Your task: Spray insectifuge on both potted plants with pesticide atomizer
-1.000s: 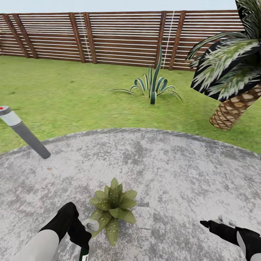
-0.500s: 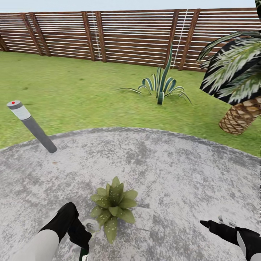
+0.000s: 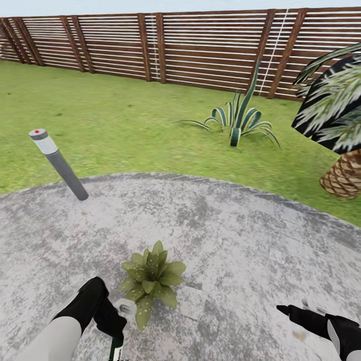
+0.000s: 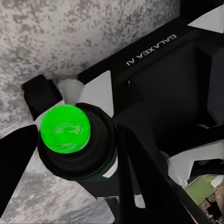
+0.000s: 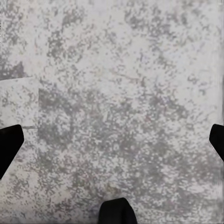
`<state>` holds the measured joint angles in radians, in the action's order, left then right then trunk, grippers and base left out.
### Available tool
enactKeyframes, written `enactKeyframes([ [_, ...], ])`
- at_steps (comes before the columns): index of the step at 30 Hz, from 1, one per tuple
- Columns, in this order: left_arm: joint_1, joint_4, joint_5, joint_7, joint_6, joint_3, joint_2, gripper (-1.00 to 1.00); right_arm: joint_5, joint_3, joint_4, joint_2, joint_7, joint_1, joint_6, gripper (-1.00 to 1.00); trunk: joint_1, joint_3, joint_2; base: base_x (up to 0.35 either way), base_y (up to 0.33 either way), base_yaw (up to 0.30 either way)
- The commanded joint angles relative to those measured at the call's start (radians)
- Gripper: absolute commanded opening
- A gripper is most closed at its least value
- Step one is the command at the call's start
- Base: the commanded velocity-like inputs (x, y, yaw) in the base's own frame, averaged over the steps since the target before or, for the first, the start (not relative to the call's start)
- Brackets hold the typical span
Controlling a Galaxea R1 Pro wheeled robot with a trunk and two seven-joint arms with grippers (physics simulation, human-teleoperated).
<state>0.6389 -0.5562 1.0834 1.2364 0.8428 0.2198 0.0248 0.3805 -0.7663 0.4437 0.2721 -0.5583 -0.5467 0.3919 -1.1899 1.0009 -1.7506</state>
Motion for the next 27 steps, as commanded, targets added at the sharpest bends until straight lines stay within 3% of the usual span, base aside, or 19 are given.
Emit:
enactKeyframes([
  [1, 0.001, -0.011, 0.010, 0.010, 0.010, 0.006, -0.001, -1.00, 0.009, -0.008, 0.001, -0.001, -0.008, -0.001, 0.004, 1.00, 0.000, 0.001, 0.000, 0.000, -0.190, 0.259],
  [10, 0.002, -0.162, 0.012, 0.018, 0.022, 0.006, 0.000, -1.00, 0.009, -0.008, 0.001, -0.001, -0.008, -0.001, 0.004, 1.00, 0.000, 0.007, 0.000, 0.000, -0.040, 0.259],
  [15, 0.002, -0.195, 0.012, 0.019, 0.119, 0.005, 0.000, -1.00, 0.009, -0.008, 0.001, -0.001, -0.008, -0.001, 0.004, 1.00, 0.000, 0.009, 0.000, 0.000, 0.000, 0.143],
  [21, 0.003, -0.246, 0.012, 0.021, 0.133, 0.004, 0.000, -1.00, 0.009, -0.007, 0.001, -0.001, -0.008, -0.001, 0.004, 1.00, 0.000, 0.010, 0.000, 0.007, -0.038, 0.022],
  [27, 0.003, -0.252, 0.012, 0.021, 0.134, 0.003, 0.000, -1.00, 0.009, -0.007, 0.001, -0.001, -0.008, -0.001, 0.004, 1.00, 0.000, 0.014, 0.000, 0.088, -0.290, 0.166],
])
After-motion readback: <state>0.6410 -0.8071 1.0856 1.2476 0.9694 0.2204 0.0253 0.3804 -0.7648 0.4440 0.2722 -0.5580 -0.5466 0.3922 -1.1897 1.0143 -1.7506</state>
